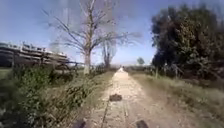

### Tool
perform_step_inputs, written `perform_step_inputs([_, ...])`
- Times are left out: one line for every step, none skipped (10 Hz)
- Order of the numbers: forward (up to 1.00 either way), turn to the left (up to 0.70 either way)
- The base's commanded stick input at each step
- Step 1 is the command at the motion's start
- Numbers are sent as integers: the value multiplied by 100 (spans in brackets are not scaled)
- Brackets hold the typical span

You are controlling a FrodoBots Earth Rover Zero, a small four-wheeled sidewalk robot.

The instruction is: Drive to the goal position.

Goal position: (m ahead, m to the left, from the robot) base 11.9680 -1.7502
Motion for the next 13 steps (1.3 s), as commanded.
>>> perform_step_inputs([70,-34])
perform_step_inputs([70,-17])
perform_step_inputs([70,-2])
perform_step_inputs([70,0])
perform_step_inputs([70,0])
perform_step_inputs([70,0])
perform_step_inputs([70,0])
perform_step_inputs([70,0])
perform_step_inputs([70,0])
perform_step_inputs([70,0])
perform_step_inputs([70,0])
perform_step_inputs([70,0])
perform_step_inputs([70,0])
